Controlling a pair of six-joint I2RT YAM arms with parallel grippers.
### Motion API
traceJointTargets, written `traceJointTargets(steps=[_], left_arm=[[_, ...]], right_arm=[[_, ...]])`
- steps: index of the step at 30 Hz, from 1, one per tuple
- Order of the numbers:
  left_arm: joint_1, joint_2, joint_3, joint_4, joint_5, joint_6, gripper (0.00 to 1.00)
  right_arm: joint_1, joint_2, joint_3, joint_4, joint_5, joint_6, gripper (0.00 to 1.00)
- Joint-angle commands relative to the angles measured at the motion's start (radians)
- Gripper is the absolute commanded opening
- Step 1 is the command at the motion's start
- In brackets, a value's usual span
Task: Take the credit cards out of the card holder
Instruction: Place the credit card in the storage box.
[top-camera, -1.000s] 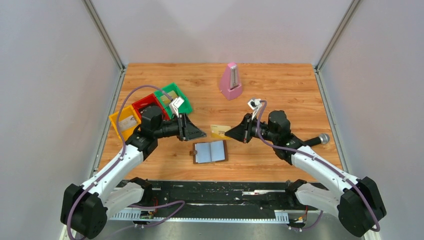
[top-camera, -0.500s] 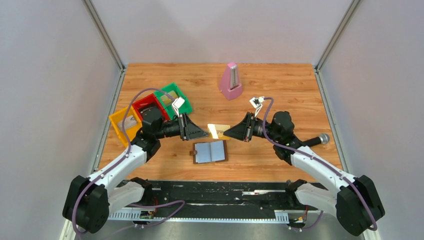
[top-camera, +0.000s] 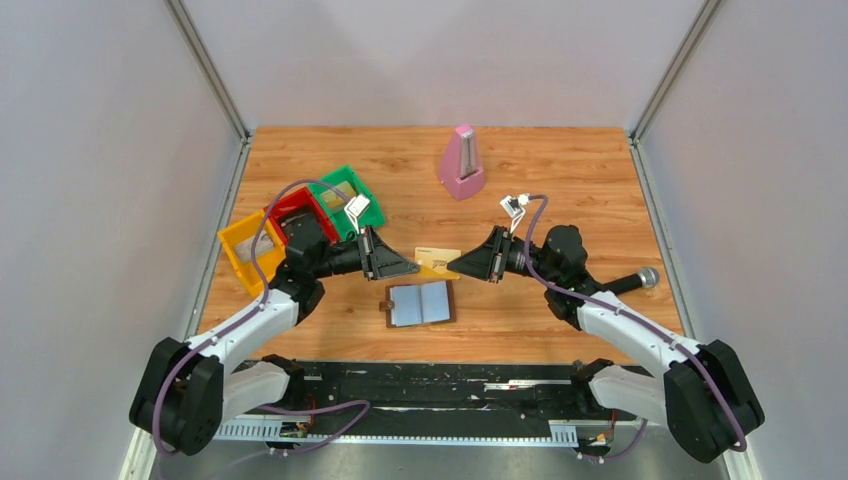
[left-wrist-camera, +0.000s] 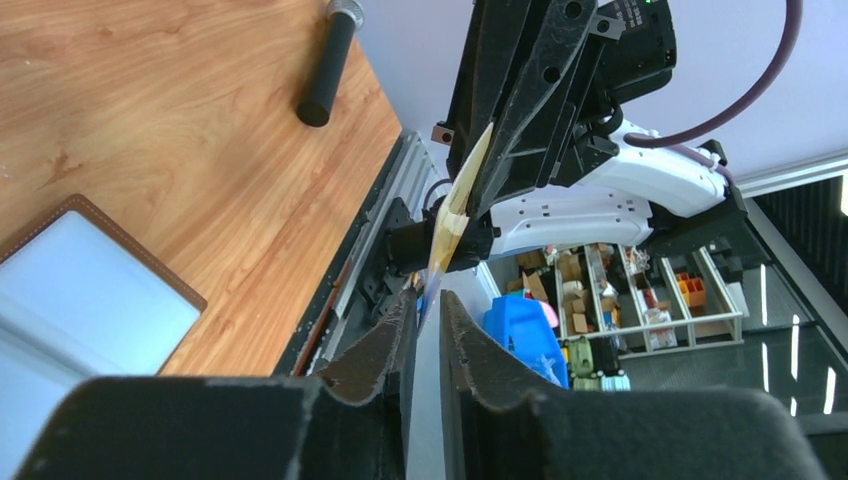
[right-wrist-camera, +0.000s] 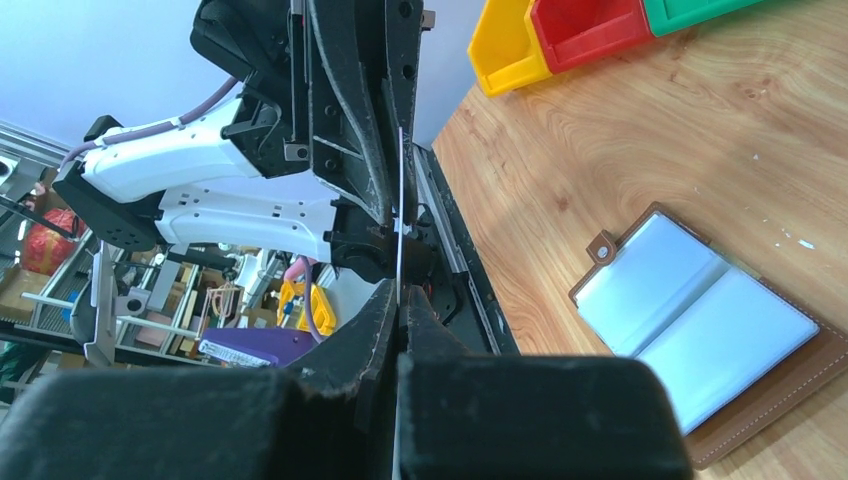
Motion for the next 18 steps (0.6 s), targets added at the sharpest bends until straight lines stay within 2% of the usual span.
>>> traceJointTargets(steps=[1, 3, 4, 6, 9, 13, 16, 18], left_arm=[[-0.001, 0.014, -0.009, 0.101, 0.030, -0.033, 0.13], [-0.001, 0.018, -0.011, 0.106, 0.029, -0.037, 0.02], [-0.002, 0.018, -0.013, 0.105, 0.025, -0.038, 0.01], [-0.002, 0.017, -0.015, 0.102, 0.019, -0.037, 0.00], [-0.002, 0.012, -0.014, 0.082, 0.008, -0.029, 0.00], [-0.002, 0.003, -0.009, 0.062, -0.014, -0.025, 0.00], [-0.002, -0.002, 0.006, 0.027, -0.037, -0.004, 0.00], [-0.001, -0.012, 0.021, -0.019, -0.064, 0.021, 0.00]], right_arm=[[-0.011, 0.008, -0.013, 0.087, -0.012, 0.034, 0.01], [-0.015, 0.009, -0.018, 0.084, -0.008, 0.035, 0.02], [-0.019, 0.009, -0.019, 0.081, -0.007, 0.036, 0.03], [-0.024, 0.007, -0.021, 0.068, 0.001, 0.037, 0.08], [-0.029, -0.012, -0.028, 0.040, 0.024, 0.027, 0.22], [-0.031, -0.062, -0.020, -0.058, 0.079, -0.031, 0.54], [-0.031, -0.098, -0.002, -0.155, 0.124, -0.087, 0.73], [-0.031, -0.115, 0.008, -0.212, 0.147, -0.122, 0.98]])
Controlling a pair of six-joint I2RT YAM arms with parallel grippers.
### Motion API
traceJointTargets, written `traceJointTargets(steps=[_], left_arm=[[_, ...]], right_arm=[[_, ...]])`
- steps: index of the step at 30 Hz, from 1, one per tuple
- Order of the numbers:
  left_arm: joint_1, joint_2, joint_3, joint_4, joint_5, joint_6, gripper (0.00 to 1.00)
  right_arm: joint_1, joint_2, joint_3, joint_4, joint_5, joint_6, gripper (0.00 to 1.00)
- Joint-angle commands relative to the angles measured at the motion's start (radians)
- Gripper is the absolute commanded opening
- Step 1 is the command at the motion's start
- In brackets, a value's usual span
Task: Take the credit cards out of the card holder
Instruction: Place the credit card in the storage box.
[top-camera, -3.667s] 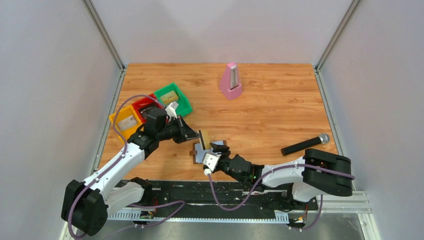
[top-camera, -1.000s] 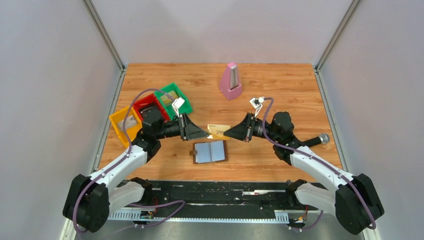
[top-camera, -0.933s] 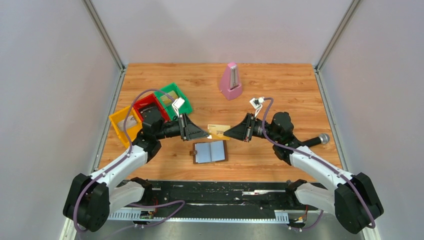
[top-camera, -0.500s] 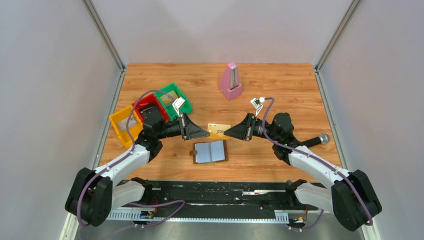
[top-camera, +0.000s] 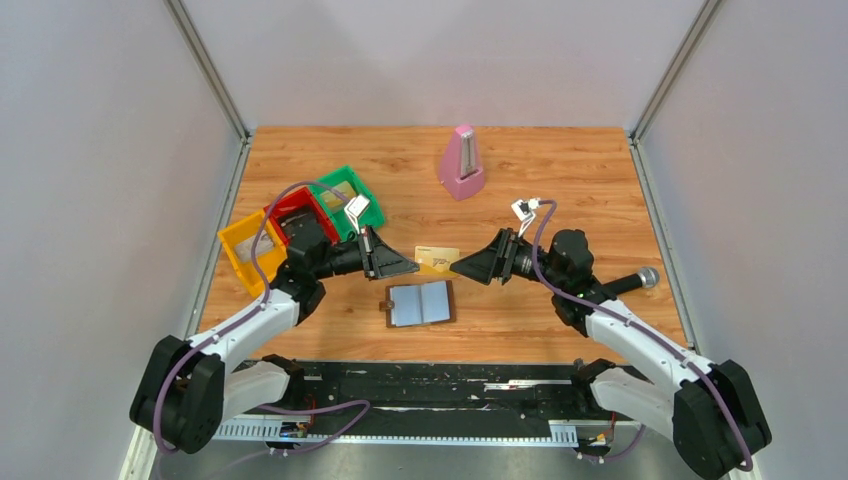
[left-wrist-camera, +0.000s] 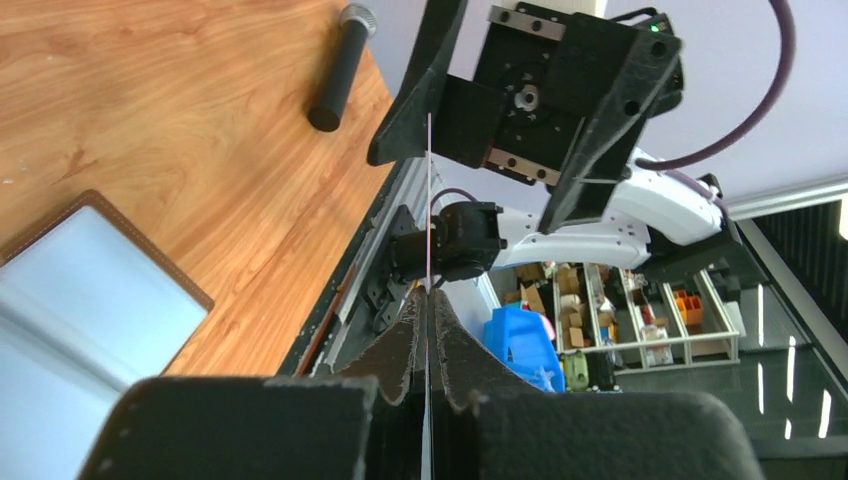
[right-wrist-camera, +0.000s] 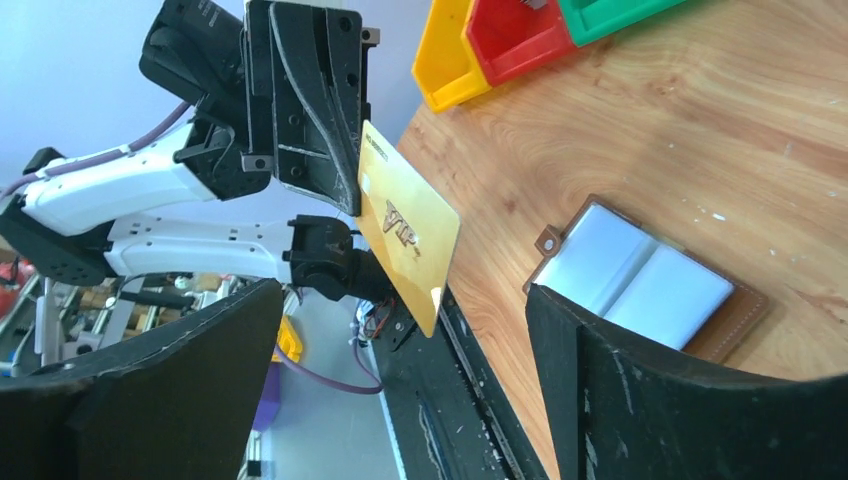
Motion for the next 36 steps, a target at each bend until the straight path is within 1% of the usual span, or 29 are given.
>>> traceJointTargets(steps=[1, 4, 5, 8, 10, 11, 13, 17, 21, 26, 32, 36], left_arm=[[0.000, -0.033, 0.039, -0.075, -0.064, 0.057, 0.00], [0.016, -0.060, 0.063, -0.162, -0.129, 0.089, 0.00], [0.022, -0.067, 0.084, -0.223, -0.163, 0.113, 0.00], [0.068, -0.089, 0.128, -0.326, -0.217, 0.167, 0.00], [0.103, -0.088, 0.171, -0.426, -0.266, 0.217, 0.00], [0.130, -0.084, 0.206, -0.503, -0.309, 0.246, 0.00], [0.178, -0.064, 0.243, -0.582, -0.356, 0.276, 0.00], [0.289, -0.011, 0.293, -0.629, -0.432, 0.301, 0.00], [0.363, 0.079, 0.383, -0.682, -0.520, 0.342, 0.00], [0.388, 0.218, 0.503, -0.711, -0.616, 0.379, 0.00], [0.392, 0.346, 0.570, -0.692, -0.697, 0.384, 0.00], [0.405, 0.420, 0.598, -0.676, -0.704, 0.367, 0.00]], right_arm=[[-0.006, -0.054, 0.041, -0.135, 0.084, -0.111, 1.00], [-0.006, -0.062, 0.061, -0.208, 0.115, -0.157, 1.00], [-0.006, -0.063, 0.067, -0.231, 0.120, -0.170, 1.00], [-0.006, -0.064, 0.073, -0.267, 0.115, -0.200, 1.00], [-0.006, -0.069, 0.072, -0.280, 0.118, -0.201, 1.00], [-0.006, -0.071, 0.071, -0.285, 0.118, -0.202, 1.00], [-0.006, -0.072, 0.073, -0.295, 0.116, -0.215, 1.00], [-0.005, -0.078, 0.079, -0.318, 0.115, -0.241, 1.00], [-0.006, -0.090, 0.084, -0.324, 0.099, -0.246, 1.00], [-0.006, -0.098, 0.076, -0.326, 0.085, -0.243, 1.00], [-0.006, -0.101, 0.071, -0.329, 0.072, -0.233, 1.00], [-0.006, -0.120, 0.073, -0.337, 0.082, -0.240, 1.00]])
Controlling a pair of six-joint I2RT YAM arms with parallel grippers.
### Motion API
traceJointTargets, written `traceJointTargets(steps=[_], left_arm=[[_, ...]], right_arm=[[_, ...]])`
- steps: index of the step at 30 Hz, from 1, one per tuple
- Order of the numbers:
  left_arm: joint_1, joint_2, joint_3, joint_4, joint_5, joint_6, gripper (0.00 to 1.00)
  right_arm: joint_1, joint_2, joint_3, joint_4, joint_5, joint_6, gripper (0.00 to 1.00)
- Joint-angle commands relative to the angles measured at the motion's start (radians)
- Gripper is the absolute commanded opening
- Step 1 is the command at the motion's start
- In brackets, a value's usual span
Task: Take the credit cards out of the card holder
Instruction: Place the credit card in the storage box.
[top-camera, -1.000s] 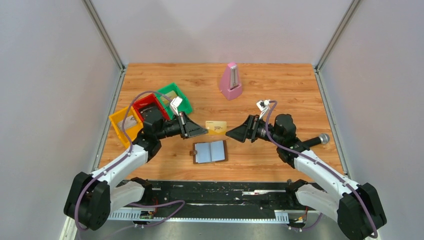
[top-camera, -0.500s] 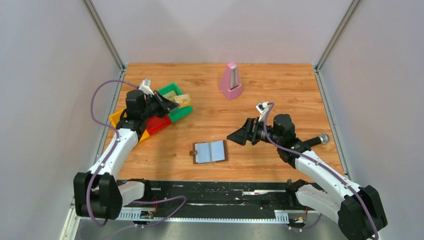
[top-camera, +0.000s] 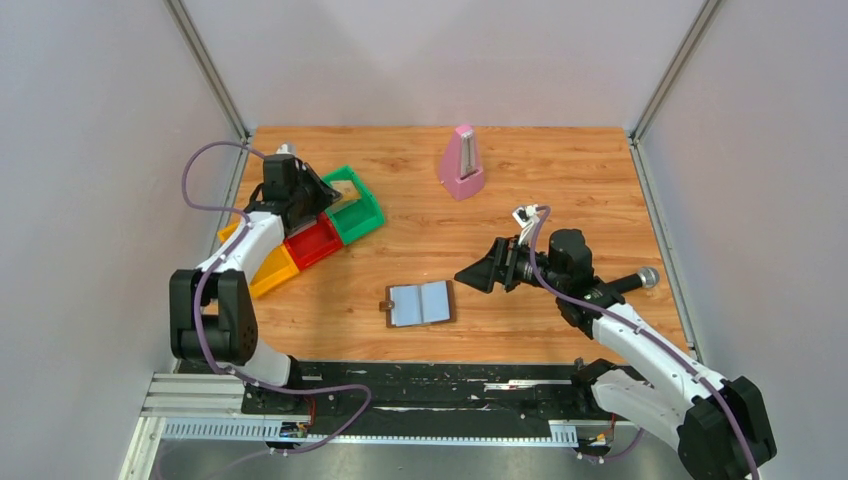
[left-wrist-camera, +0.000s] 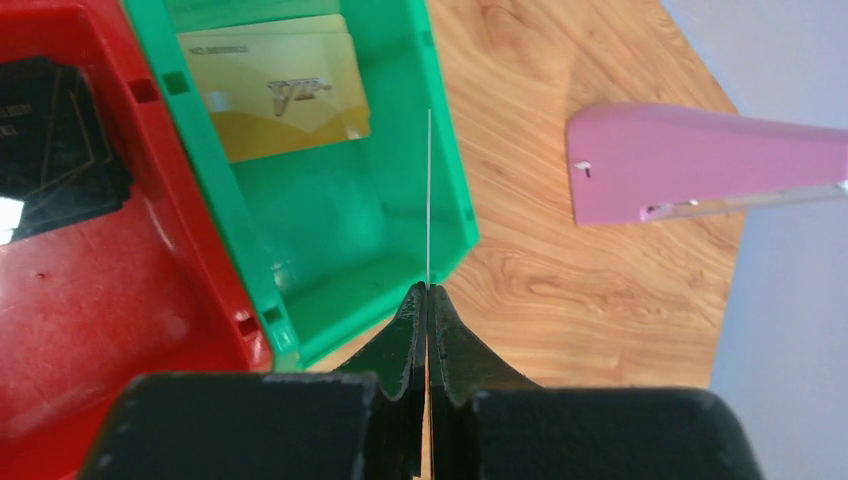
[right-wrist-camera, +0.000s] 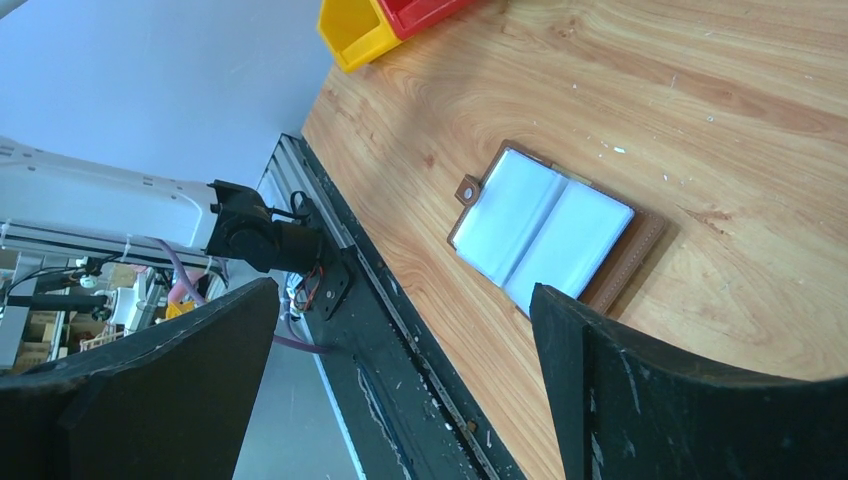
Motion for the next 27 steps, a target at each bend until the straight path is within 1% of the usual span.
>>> traceJointTargets(steps=[1, 10, 14, 19, 27], left_arm=[[0.019, 0.069, 0.063, 0.026, -0.055, 0.012, 0.00], [0.034, 0.185, 0.078, 0.096, -0.028, -0.047, 0.00], [0.034, 0.210, 0.079, 0.110, -0.018, -0.060, 0.00], [0.034, 0.220, 0.080, 0.143, -0.017, -0.065, 0.00], [0.034, 0.184, 0.084, 0.108, -0.047, -0.053, 0.00]], right_arm=[[-0.006, -0.038, 0.035, 0.008, -0.004, -0.024, 1.00], [-0.006, -0.033, 0.042, -0.008, 0.008, -0.030, 1.00], [-0.006, -0.029, 0.043, -0.008, 0.010, -0.029, 1.00], [-0.006, -0.024, 0.046, -0.008, 0.011, -0.032, 1.00], [-0.006, -0.013, 0.049, -0.008, 0.017, -0.036, 1.00]])
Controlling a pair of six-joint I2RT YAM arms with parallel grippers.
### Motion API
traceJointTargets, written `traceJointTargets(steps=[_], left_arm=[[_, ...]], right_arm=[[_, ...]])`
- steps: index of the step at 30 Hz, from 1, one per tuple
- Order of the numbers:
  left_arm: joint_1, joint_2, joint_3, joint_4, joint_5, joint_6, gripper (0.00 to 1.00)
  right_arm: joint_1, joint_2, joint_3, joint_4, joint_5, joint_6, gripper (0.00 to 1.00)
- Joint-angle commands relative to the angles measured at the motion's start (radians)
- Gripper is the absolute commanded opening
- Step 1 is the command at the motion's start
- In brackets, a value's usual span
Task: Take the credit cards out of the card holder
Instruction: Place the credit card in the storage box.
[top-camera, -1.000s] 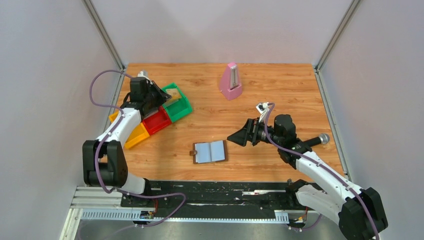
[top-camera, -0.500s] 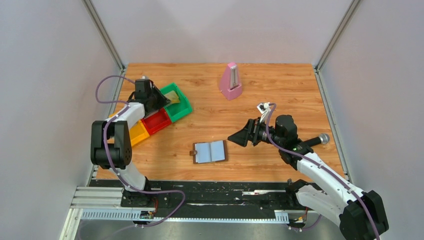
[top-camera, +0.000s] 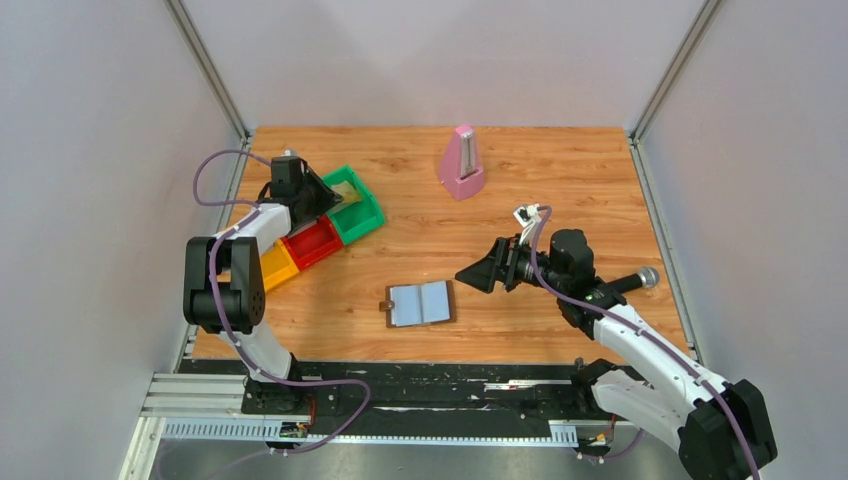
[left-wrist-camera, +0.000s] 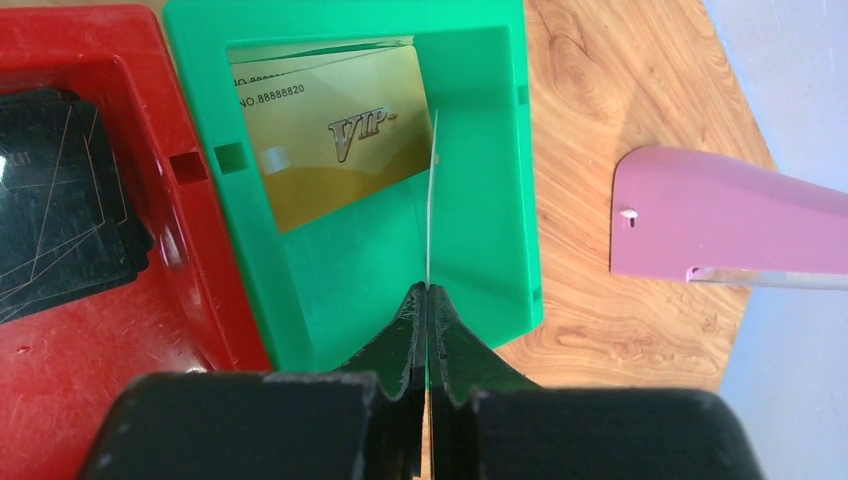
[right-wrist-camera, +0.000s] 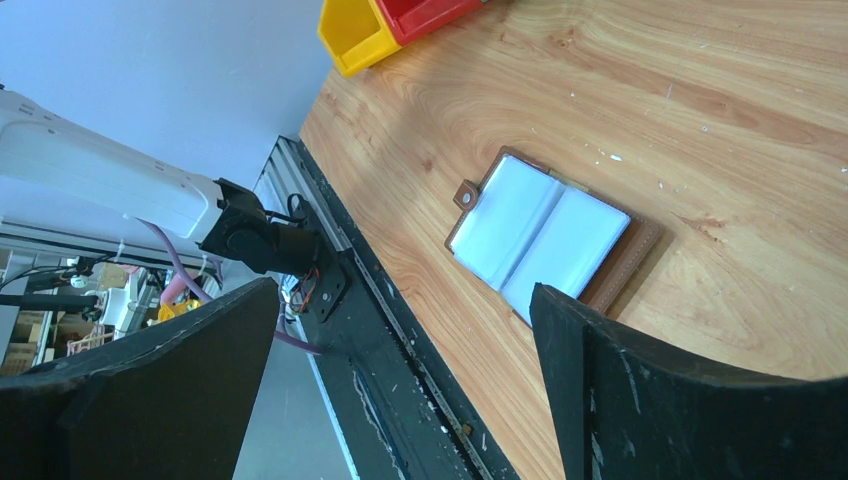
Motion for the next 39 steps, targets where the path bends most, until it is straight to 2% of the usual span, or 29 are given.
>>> traceJointTargets(steps=[1, 13, 18, 39], left_arm=[[0.007, -0.039, 0.043, -0.006, -0.034, 0.007, 0.00], [0.047, -0.057, 0.062, -0.027, -0.072, 0.012, 0.00], [0.049, -0.022, 0.072, 0.004, -0.041, -0.001, 0.00], [0.053, 0.039, 0.122, -0.033, -0.042, 0.011, 0.22]], right_arm=[[-0.006, 0.006, 0.047, 0.000, 0.012, -0.022, 1.00], [-0.006, 0.022, 0.052, 0.002, 0.010, -0.017, 1.00], [-0.006, 0.020, 0.050, 0.002, 0.014, -0.015, 1.00], [-0.006, 0.043, 0.064, 0.006, 0.013, -0.015, 1.00]])
